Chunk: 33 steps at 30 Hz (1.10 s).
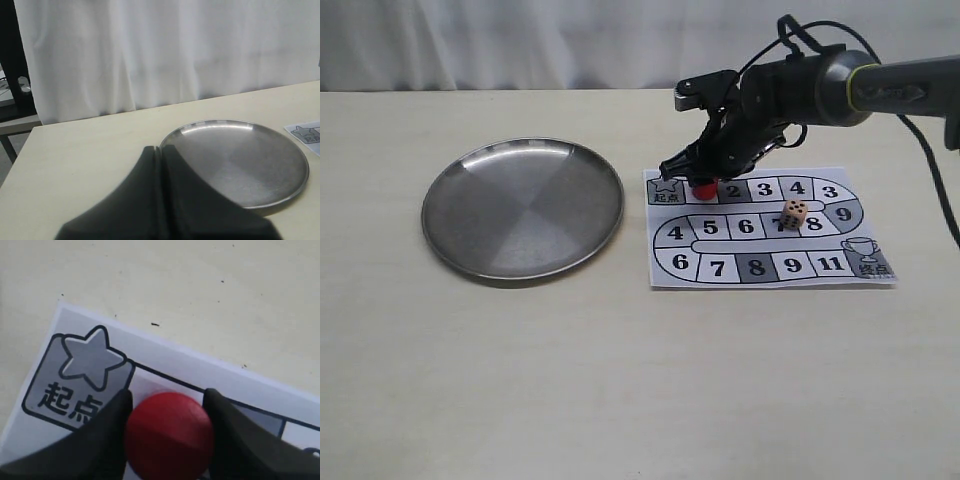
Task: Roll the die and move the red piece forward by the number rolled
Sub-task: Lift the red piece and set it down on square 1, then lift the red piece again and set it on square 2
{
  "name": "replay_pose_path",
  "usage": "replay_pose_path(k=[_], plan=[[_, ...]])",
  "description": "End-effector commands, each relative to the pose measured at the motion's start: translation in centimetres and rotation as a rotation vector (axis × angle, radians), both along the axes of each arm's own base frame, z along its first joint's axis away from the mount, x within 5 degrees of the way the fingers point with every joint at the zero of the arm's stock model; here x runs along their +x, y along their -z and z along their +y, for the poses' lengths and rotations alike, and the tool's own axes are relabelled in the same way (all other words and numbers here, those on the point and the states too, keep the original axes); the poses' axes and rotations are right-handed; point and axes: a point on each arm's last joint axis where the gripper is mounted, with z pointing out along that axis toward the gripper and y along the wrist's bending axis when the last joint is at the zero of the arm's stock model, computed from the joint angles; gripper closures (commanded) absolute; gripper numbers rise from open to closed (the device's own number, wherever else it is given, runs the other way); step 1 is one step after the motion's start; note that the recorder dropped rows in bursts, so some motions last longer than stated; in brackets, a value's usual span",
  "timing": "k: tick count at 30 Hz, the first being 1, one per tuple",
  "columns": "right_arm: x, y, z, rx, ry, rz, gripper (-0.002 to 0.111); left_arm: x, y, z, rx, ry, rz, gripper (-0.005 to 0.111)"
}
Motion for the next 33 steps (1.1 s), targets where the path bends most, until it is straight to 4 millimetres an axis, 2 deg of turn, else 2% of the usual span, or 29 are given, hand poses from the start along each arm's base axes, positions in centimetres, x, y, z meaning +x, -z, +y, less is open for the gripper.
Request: replay_pose_path(k=[1, 5, 8, 16, 18, 20, 23, 26, 33], plan=[[-0.1, 0.9, -0.4, -0.004, 0.011, 0.031, 0.104, 0.0, 0.0, 0.0, -0.001, 0.004, -0.008, 0.107], [-0.1, 0.0, -0.4, 0.0, 0.011, 0.017, 0.104, 0.0, 0.0, 0.0, -0.001, 0.004, -0.008, 0.107], [-0.2, -2.3, -0.5, 0.012, 0.012, -0.021, 0.104, 0.0, 0.0, 0.0, -0.001, 0.004, -0.008, 0.107], [-1.3, -11.8, -1.3, 0.075, 0.022, -0.228, 0.104, 0.0, 0.0, 0.0, -0.001, 0.004, -0.008, 0.107], [-1.6, -13.5, -1.8, 0.085, 0.031, -0.266, 0.104, 0.0, 0.0, 0.0, -0.001, 0.004, -0.008, 0.107], [-1.7, -14.4, -2.5, 0.089, 0.044, -0.286, 0.104, 0.0, 0.0, 0.0, -0.001, 0.004, -0.008, 0.107], [-1.6, -14.6, -3.3, 0.088, 0.063, -0.283, 0.104, 0.0, 0.0, 0.0, -0.001, 0.004, -0.008, 0.107], [-1.5, -13.4, -3.7, 0.079, 0.073, -0.256, 0.104, 0.0, 0.0, 0.0, -0.001, 0.004, -0.008, 0.107], [-0.5, -7.3, -3.7, 0.041, 0.077, -0.13, 0.104, 0.0, 0.0, 0.0, -0.001, 0.004, -0.008, 0.107]])
